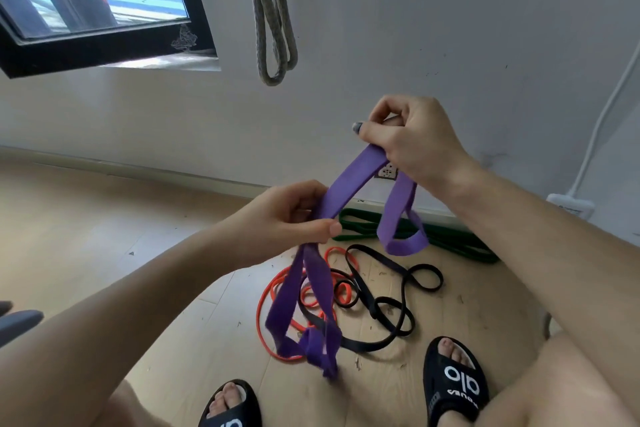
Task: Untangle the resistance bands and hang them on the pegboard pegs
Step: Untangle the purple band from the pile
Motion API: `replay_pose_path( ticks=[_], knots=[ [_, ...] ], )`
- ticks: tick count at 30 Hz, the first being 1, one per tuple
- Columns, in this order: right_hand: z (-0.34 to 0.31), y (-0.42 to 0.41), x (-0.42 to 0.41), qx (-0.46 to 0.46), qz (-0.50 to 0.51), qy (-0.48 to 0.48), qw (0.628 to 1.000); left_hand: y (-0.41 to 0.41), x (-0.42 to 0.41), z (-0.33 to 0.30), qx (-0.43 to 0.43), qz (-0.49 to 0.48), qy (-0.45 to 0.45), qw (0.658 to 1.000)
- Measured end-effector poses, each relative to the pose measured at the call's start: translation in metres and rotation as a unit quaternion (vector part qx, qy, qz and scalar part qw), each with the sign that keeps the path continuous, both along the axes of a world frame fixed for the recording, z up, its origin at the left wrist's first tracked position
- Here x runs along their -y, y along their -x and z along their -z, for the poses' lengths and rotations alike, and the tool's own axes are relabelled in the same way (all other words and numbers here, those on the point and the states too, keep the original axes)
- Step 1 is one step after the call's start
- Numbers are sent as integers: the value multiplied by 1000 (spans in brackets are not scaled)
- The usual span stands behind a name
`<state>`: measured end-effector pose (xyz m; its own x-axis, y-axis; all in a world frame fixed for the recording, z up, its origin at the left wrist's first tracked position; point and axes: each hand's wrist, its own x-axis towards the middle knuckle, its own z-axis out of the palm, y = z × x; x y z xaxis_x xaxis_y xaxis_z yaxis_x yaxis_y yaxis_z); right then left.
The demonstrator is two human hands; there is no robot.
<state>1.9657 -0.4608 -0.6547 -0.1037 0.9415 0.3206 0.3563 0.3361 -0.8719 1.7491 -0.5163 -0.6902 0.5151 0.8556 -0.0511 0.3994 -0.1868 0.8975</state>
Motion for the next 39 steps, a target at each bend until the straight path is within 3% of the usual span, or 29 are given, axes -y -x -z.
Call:
replay_pose_path(
  ticks=[8,15,20,22,24,28,33,39],
  knots=[
    [-3,-14,-5,-5,45,-2,999,4,0,-9,44,-7,33,998],
    [2,-27,-9,15,63,4,998,2,-5,-8,1,-16,-18,1000],
    [13,-36,-19,41,87,19,995,5,-4,-1,-28,-7,52,998],
    [18,-37,-22,72,83,26,994,5,-6,1,-65,-21,21,997],
    [23,-39,-22,119,66,42,990,5,-7,1,-84,-50,-24,995],
    [34,-39,-17,214,-3,118,970,7,-6,0,-40,-77,-40,995],
    [37,-9,0,123,-186,238,945,-6,-5,-5,-43,-47,-56,996],
    [32,10,11,119,-233,174,949,-5,-5,-7,-23,-15,-63,998]
  ],
)
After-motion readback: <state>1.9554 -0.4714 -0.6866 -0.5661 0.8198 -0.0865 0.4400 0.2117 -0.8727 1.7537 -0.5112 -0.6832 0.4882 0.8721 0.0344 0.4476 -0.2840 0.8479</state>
